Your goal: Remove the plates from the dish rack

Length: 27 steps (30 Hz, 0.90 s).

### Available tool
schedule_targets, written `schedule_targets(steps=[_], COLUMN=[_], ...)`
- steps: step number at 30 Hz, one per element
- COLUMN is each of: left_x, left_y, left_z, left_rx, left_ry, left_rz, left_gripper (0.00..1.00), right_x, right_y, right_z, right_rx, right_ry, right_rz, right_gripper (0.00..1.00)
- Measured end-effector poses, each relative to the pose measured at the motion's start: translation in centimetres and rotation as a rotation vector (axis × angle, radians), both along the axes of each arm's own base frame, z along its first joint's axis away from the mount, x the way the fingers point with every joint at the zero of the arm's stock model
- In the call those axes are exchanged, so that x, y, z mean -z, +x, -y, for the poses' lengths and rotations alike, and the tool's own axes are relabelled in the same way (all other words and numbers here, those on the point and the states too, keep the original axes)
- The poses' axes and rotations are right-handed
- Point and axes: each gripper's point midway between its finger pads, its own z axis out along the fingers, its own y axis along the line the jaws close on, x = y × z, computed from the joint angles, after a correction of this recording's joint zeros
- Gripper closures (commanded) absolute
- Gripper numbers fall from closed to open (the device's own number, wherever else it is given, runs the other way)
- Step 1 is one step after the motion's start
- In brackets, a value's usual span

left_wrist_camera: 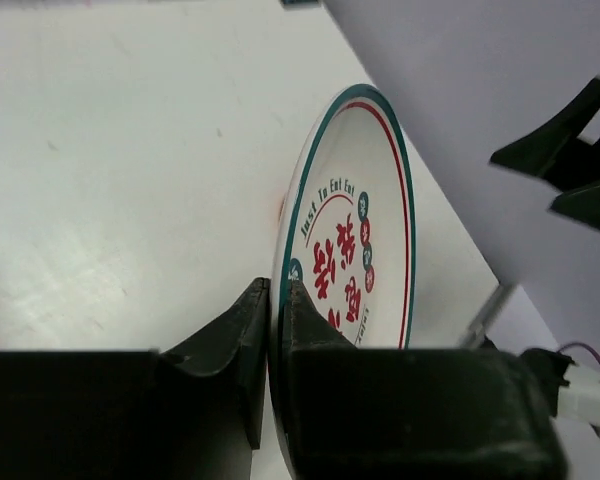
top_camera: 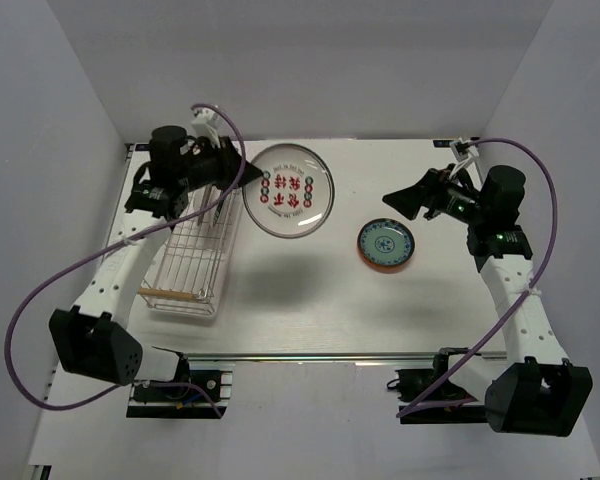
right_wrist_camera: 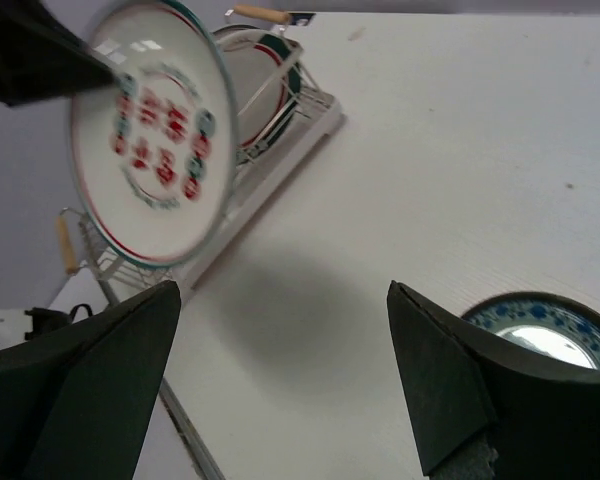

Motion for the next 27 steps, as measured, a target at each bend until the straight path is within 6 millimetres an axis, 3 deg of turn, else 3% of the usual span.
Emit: schedule_targets(steps=[3,5,9,14,16,17,19,21,22,24,26,27], left_x=[4.9,6.3,6.1,4.6,4.3,4.2,4.4,4.8,5.2,5.9,6.5,6.7], left_y=[-0.5,-1.7,-3.3,-4.3,-4.5,-4.6,-4.7,-4.6,-4.5,-4.3,-4.2,-4.1], left_z=[1.5,2.8,5.2,6.8,7.1,7.3,7.5,7.7,7.7,7.7,7.6,7.6], left_rx=[0.058,0.112,0.204,0.263,0.274,0.279,0.281,0.275,0.271,0.263,0.244,0.232], left_ry=[-0.019,-0.043,-0.081,-0.107,-0.11,-0.11,-0.105,-0.094,-0.088,-0.069,-0.047,-0.032], left_rz=[-0.13,-0.169,-0.164,-0.109,-0.097,-0.093,-0.091,-0.1,-0.108,-0.118,-0.124,-0.128], left_gripper=[1.0,1.0,1.0,1.0,1.0,1.0,1.0,1.0,1.0,0.99,0.82,0.44], right_x=[-1.1,-1.5,-1.4,1.7,2.8,3.2,3.5,3.7,3.9,4.3,4.9,5.3], right_y=[-0.6,-1.1,-1.9,-1.8,-1.9,-1.9,-2.1,-2.4,-2.5,-2.2,-1.9,-1.9], right_z=[-1.3,-2.3,-4.3,-6.5,-7.2,-7.4,-7.9,-8.2,-8.2,-8.1,-8.1,-8.1], right_rx=[-0.059,-0.097,-0.177,-0.25,-0.272,-0.281,-0.302,-0.316,-0.318,-0.305,-0.292,-0.292], right_ry=[0.031,0.04,0.047,0.031,0.023,0.019,0.014,0.017,0.018,0.017,0.021,0.022], right_rz=[0.028,0.04,0.041,-0.058,-0.095,-0.105,-0.111,-0.127,-0.137,-0.165,-0.209,-0.228], right_gripper=[0.11,0.11,0.11,0.16,0.26,0.41,0.62,0.74,0.89,0.97,1.0,1.0])
